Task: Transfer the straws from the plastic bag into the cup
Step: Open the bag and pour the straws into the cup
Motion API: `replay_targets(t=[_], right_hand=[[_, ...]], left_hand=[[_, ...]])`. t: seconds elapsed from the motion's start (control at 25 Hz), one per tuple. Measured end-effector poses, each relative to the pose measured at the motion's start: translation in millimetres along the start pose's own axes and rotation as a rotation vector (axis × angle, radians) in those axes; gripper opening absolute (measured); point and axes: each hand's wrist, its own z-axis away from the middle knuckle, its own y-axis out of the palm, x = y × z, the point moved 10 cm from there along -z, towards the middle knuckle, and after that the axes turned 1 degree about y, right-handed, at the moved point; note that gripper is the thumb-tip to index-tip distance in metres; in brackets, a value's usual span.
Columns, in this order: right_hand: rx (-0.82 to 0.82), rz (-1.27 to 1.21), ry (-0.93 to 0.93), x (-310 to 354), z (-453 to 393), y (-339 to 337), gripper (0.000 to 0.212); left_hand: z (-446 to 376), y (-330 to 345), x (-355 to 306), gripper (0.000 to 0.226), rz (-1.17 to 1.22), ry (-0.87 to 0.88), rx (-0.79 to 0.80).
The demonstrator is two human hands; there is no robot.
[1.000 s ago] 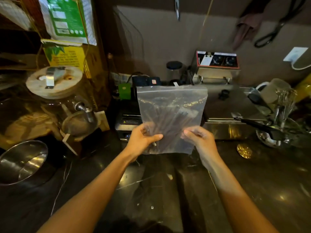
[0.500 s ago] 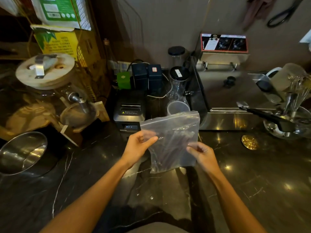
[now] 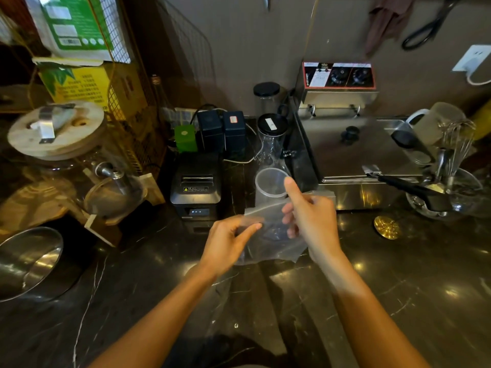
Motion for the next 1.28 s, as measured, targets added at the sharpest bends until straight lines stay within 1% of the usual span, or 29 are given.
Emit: replay_targets(t=[0.04, 0.12, 0.2, 0.28, 0.36, 0.44, 0.48, 0.52, 0.6, 0.68, 0.76, 0.88, 1.0, 1.08, 1.28], right_hand=[[0.006, 0.005, 0.054, -2.3, -2.8, 2.6, 0.052], [0.039, -0.016, 0.134, -10.2, -4.3, 7.0, 0.036], [0.096, -0.052, 0.18, -18.0, -0.6, 12.1, 0.027], [0.184, -0.06, 0.169, -22.4, 3.9, 20.3, 0.024], [0.266, -0.003, 0.125, -22.0, 7.7, 27.3, 0.022], [0.332, 0.044, 0.077, -18.2, 12.5, 35.0, 0.023], [0.351, 0.052, 0.048, -14.9, 14.2, 37.6, 0.025], [0.358, 0.054, 0.021, -11.2, 15.2, 38.6, 0.028], [0.35, 0.059, -0.026, -4.0, 15.6, 37.1, 0.03], [0.327, 0.063, -0.054, -2.5, 14.3, 32.6, 0.028], [0.31, 0.055, -0.054, -6.7, 13.0, 28.8, 0.028], [0.34, 0.002, -0.007, -16.4, 14.1, 31.3, 0.03], [0.43, -0.146, 0.062, -26.5, 18.3, 38.3, 0.029], [0.483, -0.238, 0.093, -31.4, 20.7, 40.4, 0.028], [0.53, -0.307, 0.089, -33.9, 24.6, 41.9, 0.028]], left_hand=[[0.5, -0.1, -0.1, 0.018, -0.024, 0.018, 0.01], [3.3, -1.3, 2.3, 0.02, -0.026, 0.008, 0.034], [6.4, 0.5, 0.9, 0.027, 0.062, -0.062, 0.13], [7.0, 0.1, -10.7, 0.04, 0.18, -0.115, 0.22], [-0.1, -6.2, -27.1, 0.045, 0.266, -0.115, 0.217], [-11.6, -6.8, -40.6, 0.032, 0.325, -0.115, 0.188], [-16.9, -5.3, -45.3, 0.025, 0.314, -0.112, 0.172], [-20.8, -3.4, -49.5, 0.02, 0.28, -0.098, 0.162], [-23.6, 2.3, -51.3, 0.02, 0.249, -0.076, 0.191], [-21.4, 6.5, -46.6, 0.025, 0.332, -0.131, 0.235], [-17.3, 11.9, -42.9, 0.023, 0.38, -0.202, 0.276], [-10.8, 20.8, -42.3, 0.01, 0.391, -0.257, 0.349], [-5.0, 23.6, -38.9, 0.012, 0.494, -0.357, 0.392], [-0.6, 25.0, -40.5, 0.014, 0.54, -0.394, 0.42], [6.3, 27.0, -32.2, 0.024, 0.594, -0.464, 0.429]])
